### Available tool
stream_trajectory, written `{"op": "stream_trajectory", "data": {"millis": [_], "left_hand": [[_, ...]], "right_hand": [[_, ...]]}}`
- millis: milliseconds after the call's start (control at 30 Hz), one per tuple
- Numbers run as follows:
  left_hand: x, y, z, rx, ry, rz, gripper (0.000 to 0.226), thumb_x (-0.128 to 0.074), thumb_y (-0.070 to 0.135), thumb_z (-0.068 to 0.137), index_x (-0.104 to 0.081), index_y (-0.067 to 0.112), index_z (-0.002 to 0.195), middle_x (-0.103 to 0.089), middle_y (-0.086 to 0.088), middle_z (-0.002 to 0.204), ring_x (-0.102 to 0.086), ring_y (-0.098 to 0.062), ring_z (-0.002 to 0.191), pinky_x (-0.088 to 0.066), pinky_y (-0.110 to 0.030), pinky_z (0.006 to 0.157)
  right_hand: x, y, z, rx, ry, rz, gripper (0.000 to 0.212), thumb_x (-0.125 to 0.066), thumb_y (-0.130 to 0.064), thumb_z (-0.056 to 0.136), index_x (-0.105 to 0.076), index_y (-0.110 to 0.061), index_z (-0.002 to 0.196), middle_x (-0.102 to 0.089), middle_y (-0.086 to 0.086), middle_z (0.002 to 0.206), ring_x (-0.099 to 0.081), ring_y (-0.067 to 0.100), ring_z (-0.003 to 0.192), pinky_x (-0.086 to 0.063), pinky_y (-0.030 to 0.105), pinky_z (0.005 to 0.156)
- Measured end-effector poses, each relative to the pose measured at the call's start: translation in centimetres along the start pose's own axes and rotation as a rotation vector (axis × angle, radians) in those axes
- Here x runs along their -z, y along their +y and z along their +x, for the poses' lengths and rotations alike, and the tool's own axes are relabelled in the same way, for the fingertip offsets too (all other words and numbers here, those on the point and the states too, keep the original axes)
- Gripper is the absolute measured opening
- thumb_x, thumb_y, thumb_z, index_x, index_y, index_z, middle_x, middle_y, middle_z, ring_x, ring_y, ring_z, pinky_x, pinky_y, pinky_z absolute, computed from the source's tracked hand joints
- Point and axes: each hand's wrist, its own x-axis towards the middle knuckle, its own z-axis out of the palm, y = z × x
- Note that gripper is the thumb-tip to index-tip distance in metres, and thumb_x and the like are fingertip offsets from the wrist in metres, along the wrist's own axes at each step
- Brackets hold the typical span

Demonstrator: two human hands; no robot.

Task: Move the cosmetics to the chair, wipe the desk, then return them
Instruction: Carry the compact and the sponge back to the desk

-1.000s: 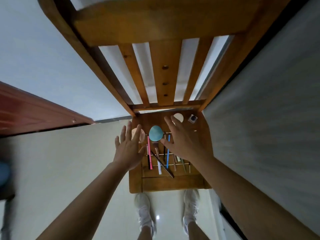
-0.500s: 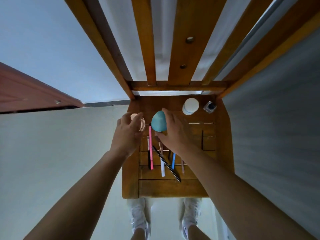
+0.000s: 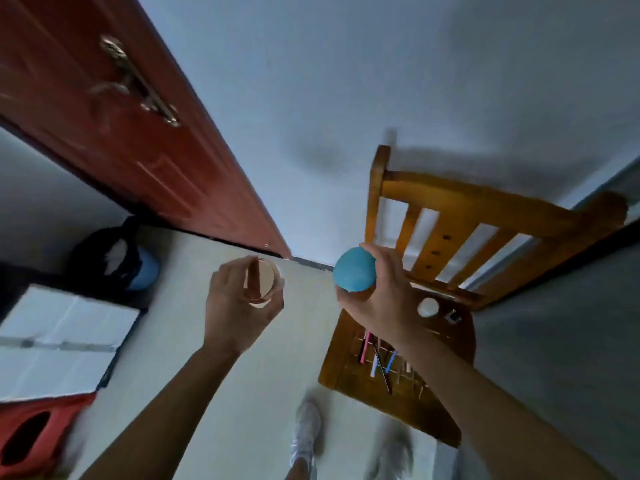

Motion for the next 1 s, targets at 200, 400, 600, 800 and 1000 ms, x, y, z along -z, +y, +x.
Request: {"op": "stream_trajectory", "data": {"millis": [200,400,600,800,1000], "left_hand": [[18.9,-2.0,-3.6,0.092,0.497,0.051,0.06,-0.083,0.034,0.071,-0.065,0.013,0.124,-0.055,-0.006,0.116,-0.054,-0.013,0.107,-0.032,-0.002,0.095],[32.5,-11.0,-12.0,0.214,0.59,0.148,0.073,-0.087,0.033,0.07,-0.06,0.016,0.135,-0.051,-0.005,0.119,-0.058,-0.017,0.101,-0.053,-0.028,0.086],[42.0,-24.9,-21.5,0.391,0.607,0.301,0.072,-0.078,0.05,0.073,-0.057,0.023,0.137,-0.047,0.006,0.117,-0.057,-0.013,0.098,-0.051,-0.022,0.079],[49.3,-35.5,-28.9,0.613,0.746,0.293,0.073,-0.078,0.052,0.07,-0.054,0.028,0.136,-0.048,0.011,0.118,-0.056,-0.007,0.094,-0.043,-0.02,0.078],[52.4,-44.9,-31.1,0.764,0.859,0.247,0.072,-0.083,0.045,0.069,-0.055,0.029,0.132,-0.043,0.02,0.114,-0.054,-0.004,0.095,-0.045,-0.022,0.08]], "right_hand": [[-2.8,-18.2,6.5,0.347,-0.151,0.102,0.081,-0.084,-0.042,0.065,-0.046,-0.028,0.135,-0.048,-0.009,0.122,-0.056,0.006,0.104,-0.055,0.025,0.075],[-13.5,-34.5,5.5,0.571,-0.211,0.224,0.077,-0.084,-0.04,0.063,-0.054,-0.026,0.133,-0.055,-0.007,0.118,-0.058,0.005,0.098,-0.044,0.008,0.081],[-29.2,-48.4,-0.4,0.649,-0.333,0.341,0.077,-0.082,-0.038,0.061,-0.057,-0.02,0.132,-0.057,-0.001,0.115,-0.057,0.011,0.101,-0.044,0.015,0.083],[-42.1,-58.6,-6.8,0.746,-0.527,0.386,0.079,-0.08,-0.05,0.063,-0.048,-0.032,0.133,-0.054,-0.009,0.118,-0.051,0.0,0.097,-0.052,0.027,0.079],[-52.7,-64.4,-9.3,0.81,-0.657,0.37,0.079,-0.077,-0.055,0.06,-0.049,-0.036,0.131,-0.05,-0.015,0.116,-0.056,0.005,0.096,-0.049,0.021,0.072]]}}
